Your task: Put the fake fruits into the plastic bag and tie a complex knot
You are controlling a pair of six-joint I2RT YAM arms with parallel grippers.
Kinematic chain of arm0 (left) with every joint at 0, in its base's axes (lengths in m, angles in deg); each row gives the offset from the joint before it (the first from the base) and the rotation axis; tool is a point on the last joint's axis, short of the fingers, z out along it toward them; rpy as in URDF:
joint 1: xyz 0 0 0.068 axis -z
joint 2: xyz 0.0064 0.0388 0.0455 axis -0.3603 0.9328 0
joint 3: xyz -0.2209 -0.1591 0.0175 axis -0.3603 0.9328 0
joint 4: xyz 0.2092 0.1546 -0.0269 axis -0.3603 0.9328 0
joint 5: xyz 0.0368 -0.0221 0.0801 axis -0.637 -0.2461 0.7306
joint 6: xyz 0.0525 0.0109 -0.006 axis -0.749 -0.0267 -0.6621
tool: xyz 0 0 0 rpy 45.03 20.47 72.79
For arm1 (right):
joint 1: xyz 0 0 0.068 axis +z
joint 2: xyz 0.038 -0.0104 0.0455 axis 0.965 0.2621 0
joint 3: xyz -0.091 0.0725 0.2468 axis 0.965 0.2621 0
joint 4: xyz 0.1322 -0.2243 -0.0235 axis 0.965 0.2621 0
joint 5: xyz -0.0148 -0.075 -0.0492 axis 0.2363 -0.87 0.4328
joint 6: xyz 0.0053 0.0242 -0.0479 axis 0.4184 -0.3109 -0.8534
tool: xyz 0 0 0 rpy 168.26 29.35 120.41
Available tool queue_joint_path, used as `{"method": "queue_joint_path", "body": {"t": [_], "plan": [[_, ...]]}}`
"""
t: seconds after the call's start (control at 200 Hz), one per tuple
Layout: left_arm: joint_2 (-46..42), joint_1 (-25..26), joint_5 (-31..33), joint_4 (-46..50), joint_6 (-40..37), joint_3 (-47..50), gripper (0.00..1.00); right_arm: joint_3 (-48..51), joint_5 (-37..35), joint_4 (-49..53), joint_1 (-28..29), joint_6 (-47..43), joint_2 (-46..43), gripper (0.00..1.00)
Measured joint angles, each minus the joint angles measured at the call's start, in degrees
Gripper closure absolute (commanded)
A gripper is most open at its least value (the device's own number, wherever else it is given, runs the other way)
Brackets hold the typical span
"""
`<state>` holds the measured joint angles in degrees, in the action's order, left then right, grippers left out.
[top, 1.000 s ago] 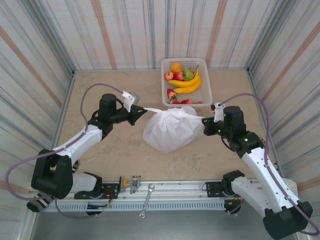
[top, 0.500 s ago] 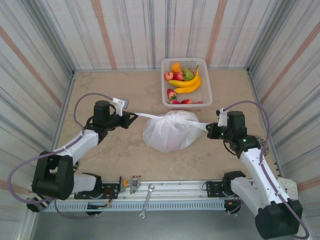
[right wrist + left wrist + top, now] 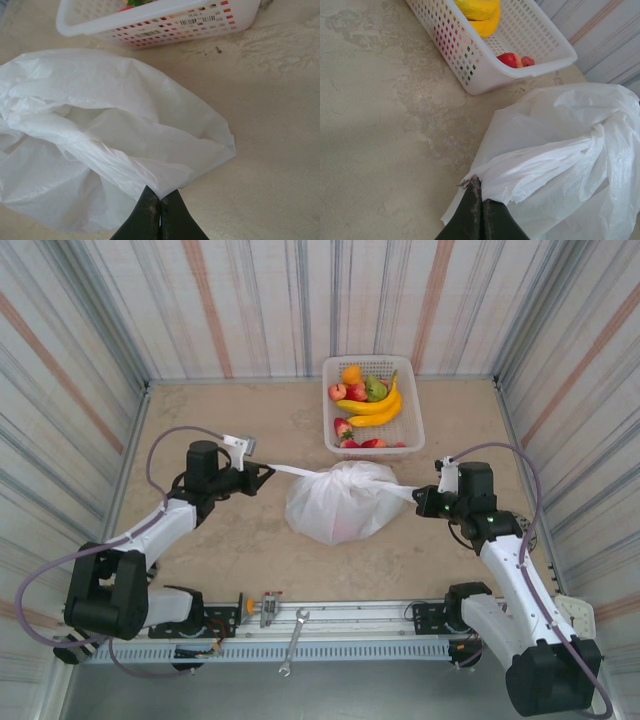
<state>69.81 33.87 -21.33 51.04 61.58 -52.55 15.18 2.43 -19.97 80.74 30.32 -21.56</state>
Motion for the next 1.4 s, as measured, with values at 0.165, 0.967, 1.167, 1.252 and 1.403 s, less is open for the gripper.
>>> {"method": "queue_joint_path", "body": {"t": [0.165, 0.967, 1.167, 1.252, 1.403], "plan": [[-0.09, 0.15, 0.17, -1.75, -0.07, 0.22, 0.9, -0.09, 2.97, -0.09, -0.85, 0.04, -0.09, 0.86], [-27.71, -4.66, 32.63, 10.4, -0.2, -2.93, 0.02, -15.17, -7.98, -5.64, -12.04, -3.39, -3.04, 0.01], [-28.24, -5.7, 46.05, 13.84, -0.02, -1.18, 0.01, -7.43, -14.29, -13.03, -15.1, -0.94, -0.39, 0.01], [-27.3, -6.34, 49.81, 13.84, -0.02, 1.16, 0.01, -3.19, -17.73, -16.26, -15.67, 0.02, 1.77, 0.01], [-23.1, -6.82, 53.42, 13.18, -0.22, 5.01, 0.01, 3.91, -21.64, -22.84, -16.72, 1.09, 6.47, 0.01]]}}
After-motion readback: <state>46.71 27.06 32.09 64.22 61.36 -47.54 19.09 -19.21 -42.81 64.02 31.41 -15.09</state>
